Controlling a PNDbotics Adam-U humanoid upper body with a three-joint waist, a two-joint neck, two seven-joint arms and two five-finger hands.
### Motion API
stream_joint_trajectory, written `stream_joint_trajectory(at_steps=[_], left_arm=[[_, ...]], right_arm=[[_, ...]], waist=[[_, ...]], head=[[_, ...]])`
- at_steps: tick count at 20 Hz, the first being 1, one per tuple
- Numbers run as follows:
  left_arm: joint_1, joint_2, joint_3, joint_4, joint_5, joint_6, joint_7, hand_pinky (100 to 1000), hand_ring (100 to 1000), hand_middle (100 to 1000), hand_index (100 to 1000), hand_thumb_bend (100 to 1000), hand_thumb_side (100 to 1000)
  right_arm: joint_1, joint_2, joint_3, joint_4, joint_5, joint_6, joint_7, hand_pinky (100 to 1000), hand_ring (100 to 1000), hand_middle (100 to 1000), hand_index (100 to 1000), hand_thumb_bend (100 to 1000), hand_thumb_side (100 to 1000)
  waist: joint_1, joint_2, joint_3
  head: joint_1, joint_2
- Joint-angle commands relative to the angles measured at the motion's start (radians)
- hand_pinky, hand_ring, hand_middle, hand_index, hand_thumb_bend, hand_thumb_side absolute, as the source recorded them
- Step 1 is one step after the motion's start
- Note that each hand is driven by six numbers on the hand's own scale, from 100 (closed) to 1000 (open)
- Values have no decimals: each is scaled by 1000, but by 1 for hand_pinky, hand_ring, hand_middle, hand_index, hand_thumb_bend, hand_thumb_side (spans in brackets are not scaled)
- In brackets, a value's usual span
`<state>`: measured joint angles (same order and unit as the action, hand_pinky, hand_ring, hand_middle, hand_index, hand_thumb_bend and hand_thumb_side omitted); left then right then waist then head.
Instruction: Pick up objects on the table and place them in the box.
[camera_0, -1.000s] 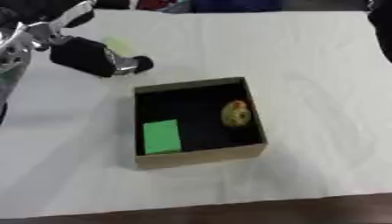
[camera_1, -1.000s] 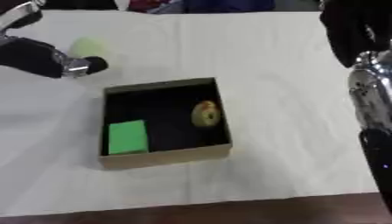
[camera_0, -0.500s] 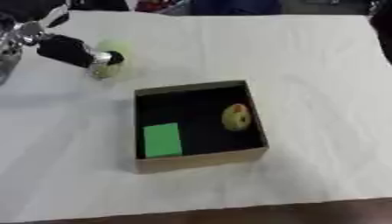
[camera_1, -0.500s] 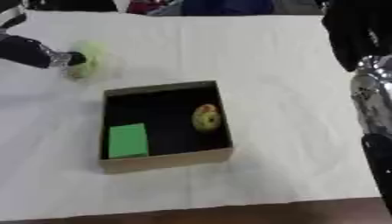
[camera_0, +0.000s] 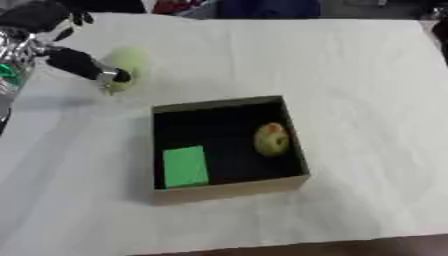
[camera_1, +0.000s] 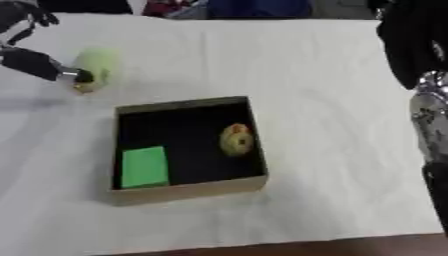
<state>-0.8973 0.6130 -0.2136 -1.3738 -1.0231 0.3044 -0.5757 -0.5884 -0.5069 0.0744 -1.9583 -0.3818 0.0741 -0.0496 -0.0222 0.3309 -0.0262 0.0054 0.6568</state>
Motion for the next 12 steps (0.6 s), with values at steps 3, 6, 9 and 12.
stream_joint_trajectory(at_steps=[3, 6, 9, 12], left_arm=[[-50, -14, 30, 89, 45, 19, 19, 567, 833, 818, 917, 882, 652], [-64, -26, 35, 129, 72, 25, 34, 561, 831, 819, 919, 892, 645], [-74, -39, 39, 163, 94, 26, 50, 553, 826, 821, 919, 878, 609], [-81, -47, 42, 190, 109, 23, 68, 548, 822, 825, 920, 788, 581]], right_arm=[[-23, -14, -7, -13, -6, 2, 6, 979, 873, 770, 1000, 109, 1000], [-28, -13, -6, -13, -7, 4, 7, 980, 874, 770, 1000, 109, 1000], [-35, -10, -4, -13, -8, 6, 10, 980, 873, 769, 1000, 109, 1000], [-38, -8, -4, -12, -9, 7, 11, 981, 873, 769, 1000, 109, 1000]], waist=[[-4, -6, -9], [-6, 1, -14], [-9, 10, -22], [-10, 15, -27]], head=[[13, -28], [17, -35], [21, -45], [23, -51]])
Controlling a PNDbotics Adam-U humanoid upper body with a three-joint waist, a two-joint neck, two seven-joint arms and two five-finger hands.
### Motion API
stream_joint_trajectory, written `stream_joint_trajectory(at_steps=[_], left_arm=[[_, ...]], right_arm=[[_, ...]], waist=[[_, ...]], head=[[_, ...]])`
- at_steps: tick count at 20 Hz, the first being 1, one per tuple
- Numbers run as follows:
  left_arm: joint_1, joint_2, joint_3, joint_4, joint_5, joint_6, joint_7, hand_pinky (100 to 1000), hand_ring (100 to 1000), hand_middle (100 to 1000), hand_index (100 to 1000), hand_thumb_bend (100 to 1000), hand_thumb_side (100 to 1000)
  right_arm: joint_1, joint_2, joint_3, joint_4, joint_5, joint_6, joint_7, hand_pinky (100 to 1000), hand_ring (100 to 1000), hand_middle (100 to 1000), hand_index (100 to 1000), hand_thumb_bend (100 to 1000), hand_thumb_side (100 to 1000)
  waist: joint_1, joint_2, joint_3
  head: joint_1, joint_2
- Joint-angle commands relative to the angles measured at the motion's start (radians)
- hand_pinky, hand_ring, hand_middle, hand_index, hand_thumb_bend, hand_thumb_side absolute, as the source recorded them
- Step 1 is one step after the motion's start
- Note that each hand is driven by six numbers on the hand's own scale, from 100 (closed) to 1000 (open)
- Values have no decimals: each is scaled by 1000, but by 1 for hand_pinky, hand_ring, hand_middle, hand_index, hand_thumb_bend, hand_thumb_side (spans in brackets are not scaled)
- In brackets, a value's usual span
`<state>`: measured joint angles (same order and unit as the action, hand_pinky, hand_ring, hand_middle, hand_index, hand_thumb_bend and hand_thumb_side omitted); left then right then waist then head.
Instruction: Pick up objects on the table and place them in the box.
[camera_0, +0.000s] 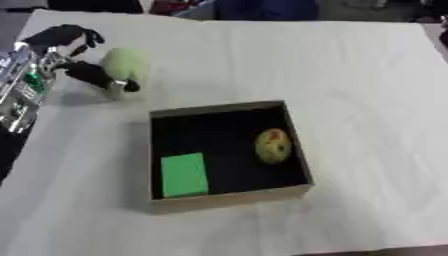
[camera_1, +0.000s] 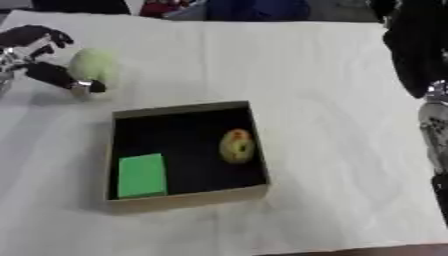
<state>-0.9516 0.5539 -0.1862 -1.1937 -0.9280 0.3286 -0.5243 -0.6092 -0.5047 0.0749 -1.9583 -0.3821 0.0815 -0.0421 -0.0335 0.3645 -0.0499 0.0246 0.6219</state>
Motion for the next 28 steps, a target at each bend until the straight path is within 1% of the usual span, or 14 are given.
stream_joint_trajectory(at_steps=[1, 2, 4, 7, 9, 10, 12, 14, 16, 18, 19, 22, 24, 28], left_arm=[[-29, 10, 17, 18, 18, 0, 23, 541, 818, 820, 916, 729, 572], [-30, 8, 17, 24, 21, 1, 30, 540, 817, 819, 915, 708, 568], [-32, 5, 18, 38, 20, 5, 42, 535, 814, 817, 912, 628, 556], [-31, 1, 21, 58, 22, 11, 57, 515, 806, 813, 893, 442, 567], [-32, -1, 21, 61, 34, 13, 60, 500, 800, 821, 881, 400, 577], [-32, -2, 19, 60, 42, 14, 58, 492, 795, 818, 872, 400, 582], [-34, 0, 14, 52, 51, 18, 53, 484, 787, 810, 856, 362, 587], [-35, 2, 11, 44, 59, 23, 42, 469, 775, 787, 834, 293, 574], [-36, 4, 9, 39, 65, 28, 33, 459, 768, 785, 831, 231, 554], [-36, 5, 6, 32, 72, 30, 22, 454, 765, 788, 831, 132, 527], [-36, 6, 4, 27, 75, 30, 17, 452, 764, 790, 832, 100, 501], [-39, 11, -1, 6, 75, 29, 2, 448, 762, 795, 836, 100, 421], [-40, 15, -7, -11, 69, 24, -11, 445, 767, 799, 837, 100, 393], [-40, 21, -13, -42, 43, 21, -27, 435, 764, 796, 834, 100, 444]], right_arm=[[-18, -10, -5, -12, -9, 1, 4, 981, 873, 768, 1000, 109, 1000], [-19, -10, -4, -12, -10, 1, 4, 981, 873, 768, 1000, 110, 1000], [-21, -8, -4, -12, -11, 2, 5, 981, 873, 768, 1000, 111, 1000], [-20, -8, -3, -12, -10, 3, 6, 982, 873, 768, 1000, 110, 1000], [-17, -9, -5, -10, -9, 4, 6, 982, 874, 768, 1000, 110, 1000], [-15, -9, -5, -10, -9, 5, 6, 982, 874, 768, 1000, 110, 1000], [-12, -9, -5, -9, -8, 6, 6, 982, 874, 768, 1000, 110, 1000], [-11, -9, -5, -9, -7, 6, 5, 983, 875, 768, 1000, 111, 1000], [-11, -8, -5, -9, -6, 6, 5, 983, 875, 768, 1000, 112, 1000], [-9, -8, -5, -9, -5, 6, 4, 984, 875, 768, 1000, 113, 1000], [-8, -8, -5, -8, -5, 7, 4, 984, 875, 768, 1000, 114, 1000], [-5, -7, -5, -7, -4, 8, 4, 985, 876, 767, 1000, 118, 1000], [-3, -5, -5, -8, -4, 8, 4, 985, 876, 767, 1000, 120, 1000], [1, -2, -5, -8, -4, 9, 3, 985, 876, 766, 1000, 124, 1000]], waist=[[1, -17, -4], [0, -15, -5], [0, -13, -7], [0, -11, -9], [1, -13, -7], [1, -14, -6], [2, -16, -3], [2, -18, -2], [2, -20, -1], [3, -22, 0], [3, -23, 1], [6, -27, 3], [7, -30, 4], [10, -37, 6]], head=[[4, -18], [4, -20], [5, -24], [5, -24], [4, -20], [3, -17], [3, -11], [4, -8], [3, -7], [2, -5], [2, -3], [-1, 1], [-2, 3], [-4, 8]])
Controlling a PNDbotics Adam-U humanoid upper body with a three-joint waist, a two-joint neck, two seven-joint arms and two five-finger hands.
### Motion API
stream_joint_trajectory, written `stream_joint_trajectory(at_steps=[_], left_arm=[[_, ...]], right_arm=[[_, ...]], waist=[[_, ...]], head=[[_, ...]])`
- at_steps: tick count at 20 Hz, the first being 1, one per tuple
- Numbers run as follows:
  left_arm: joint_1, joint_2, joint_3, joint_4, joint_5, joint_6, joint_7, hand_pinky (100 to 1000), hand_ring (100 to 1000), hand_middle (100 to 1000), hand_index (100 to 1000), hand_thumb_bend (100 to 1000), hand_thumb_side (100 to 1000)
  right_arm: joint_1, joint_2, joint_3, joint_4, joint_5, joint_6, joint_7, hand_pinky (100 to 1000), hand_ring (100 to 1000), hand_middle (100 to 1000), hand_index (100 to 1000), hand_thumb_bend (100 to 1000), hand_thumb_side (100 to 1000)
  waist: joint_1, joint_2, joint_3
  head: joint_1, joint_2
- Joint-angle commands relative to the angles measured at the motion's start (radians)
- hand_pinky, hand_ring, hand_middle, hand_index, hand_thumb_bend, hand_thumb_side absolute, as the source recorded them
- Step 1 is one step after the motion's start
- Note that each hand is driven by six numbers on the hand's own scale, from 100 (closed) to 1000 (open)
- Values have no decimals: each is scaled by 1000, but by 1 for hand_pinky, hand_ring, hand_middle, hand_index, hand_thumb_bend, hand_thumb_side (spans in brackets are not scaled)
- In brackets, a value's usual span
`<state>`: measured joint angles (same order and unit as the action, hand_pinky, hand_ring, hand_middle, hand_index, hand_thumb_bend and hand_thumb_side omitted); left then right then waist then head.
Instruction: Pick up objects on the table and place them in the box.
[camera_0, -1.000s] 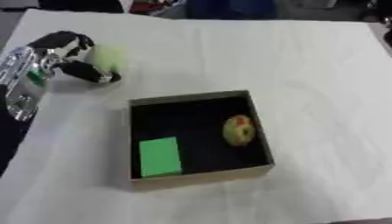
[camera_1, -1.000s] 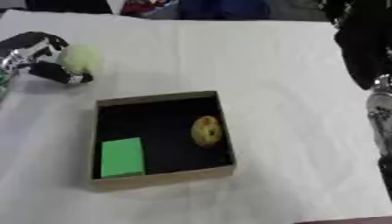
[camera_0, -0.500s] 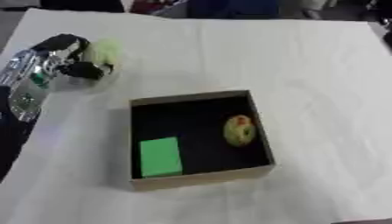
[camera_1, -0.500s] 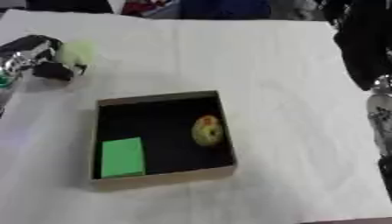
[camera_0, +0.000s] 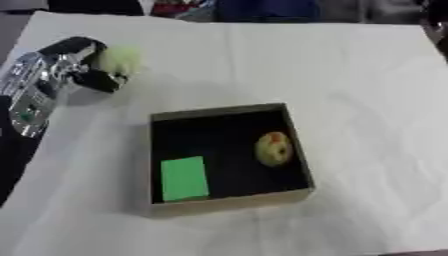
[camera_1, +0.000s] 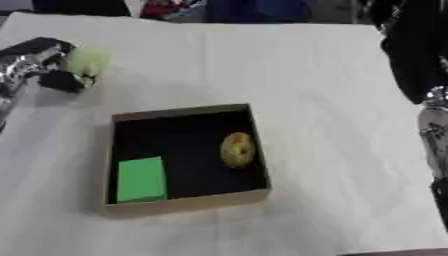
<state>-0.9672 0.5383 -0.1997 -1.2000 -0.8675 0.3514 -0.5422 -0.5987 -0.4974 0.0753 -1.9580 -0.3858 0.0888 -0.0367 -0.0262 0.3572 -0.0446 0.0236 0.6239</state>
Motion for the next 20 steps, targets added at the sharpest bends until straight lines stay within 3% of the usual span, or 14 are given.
stream_joint_trajectory(at_steps=[1, 10, 20], left_arm=[[-25, 38, 0, -46, -20, -3, -10, 423, 758, 789, 828, 100, 455], [-16, 59, -47, -233, -15, -41, -17, 360, 721, 750, 795, 100, 446], [31, 109, -148, -695, -39, -122, -98, 356, 694, 673, 737, 100, 437]], right_arm=[[-8, -8, -6, -8, 0, 2, -3, 985, 876, 766, 1000, 125, 1000], [4, 1, -7, -11, 1, 4, -9, 985, 877, 764, 1000, 129, 1000], [14, -1, -8, -11, 6, 4, -13, 985, 877, 762, 1000, 132, 1000]], waist=[[4, -32, 2], [12, -55, 12], [21, -72, 28]], head=[[-3, 8], [-14, 32], [-36, 76]])
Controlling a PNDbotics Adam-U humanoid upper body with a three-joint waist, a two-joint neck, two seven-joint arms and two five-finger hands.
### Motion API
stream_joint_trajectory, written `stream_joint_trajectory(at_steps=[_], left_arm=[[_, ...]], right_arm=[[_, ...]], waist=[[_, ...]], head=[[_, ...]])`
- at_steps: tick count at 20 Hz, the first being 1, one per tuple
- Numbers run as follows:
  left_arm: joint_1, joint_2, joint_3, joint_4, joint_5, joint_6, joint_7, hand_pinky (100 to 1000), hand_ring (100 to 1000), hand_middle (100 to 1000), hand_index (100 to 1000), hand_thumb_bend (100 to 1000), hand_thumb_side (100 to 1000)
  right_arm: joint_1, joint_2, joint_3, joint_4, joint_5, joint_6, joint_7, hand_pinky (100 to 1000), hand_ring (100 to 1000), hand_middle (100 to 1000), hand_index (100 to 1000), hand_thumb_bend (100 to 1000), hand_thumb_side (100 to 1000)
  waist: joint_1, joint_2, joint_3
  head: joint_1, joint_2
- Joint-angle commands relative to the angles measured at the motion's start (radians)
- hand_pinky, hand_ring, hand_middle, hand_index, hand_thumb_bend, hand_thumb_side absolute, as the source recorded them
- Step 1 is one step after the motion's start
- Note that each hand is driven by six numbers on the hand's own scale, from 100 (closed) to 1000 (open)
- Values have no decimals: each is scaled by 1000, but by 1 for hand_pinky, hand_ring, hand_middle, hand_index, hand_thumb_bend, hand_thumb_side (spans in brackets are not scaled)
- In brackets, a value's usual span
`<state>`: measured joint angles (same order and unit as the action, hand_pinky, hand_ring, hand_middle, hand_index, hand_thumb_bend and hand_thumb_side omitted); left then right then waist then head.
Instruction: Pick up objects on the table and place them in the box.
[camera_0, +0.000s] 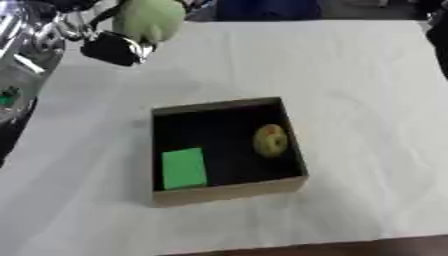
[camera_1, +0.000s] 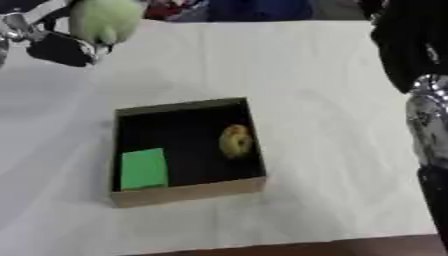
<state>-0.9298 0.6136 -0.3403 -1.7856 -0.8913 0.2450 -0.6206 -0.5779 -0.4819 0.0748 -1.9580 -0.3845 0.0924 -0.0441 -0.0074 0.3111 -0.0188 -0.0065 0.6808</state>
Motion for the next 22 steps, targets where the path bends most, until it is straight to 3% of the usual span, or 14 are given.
stream_joint_trajectory(at_steps=[1, 4, 11, 22], left_arm=[[1, 33, -11, -148, -22, -22, -31, 356, 694, 673, 736, 100, 437], [17, 13, -29, -206, -40, -61, -52, 357, 686, 663, 730, 100, 438], [42, -41, -89, -214, -17, -144, -49, 353, 681, 658, 727, 100, 447], [123, -89, -162, -214, 7, -122, -129, 368, 675, 649, 723, 100, 490]], right_arm=[[-5, -17, -8, -11, 5, 0, -6, 985, 877, 762, 1000, 132, 1000], [-1, -19, -9, -10, 6, 0, -8, 985, 877, 761, 1000, 132, 1000], [6, -20, -11, -9, 8, 0, -14, 985, 877, 760, 1000, 135, 1000], [7, -15, -12, -10, 8, -1, -17, 985, 878, 759, 1000, 135, 1000]], waist=[[3, -27, 3], [4, -32, 8], [5, -38, 20], [1, -40, 19]], head=[[-7, 24], [-9, 37], [-12, 50], [-11, 50]])
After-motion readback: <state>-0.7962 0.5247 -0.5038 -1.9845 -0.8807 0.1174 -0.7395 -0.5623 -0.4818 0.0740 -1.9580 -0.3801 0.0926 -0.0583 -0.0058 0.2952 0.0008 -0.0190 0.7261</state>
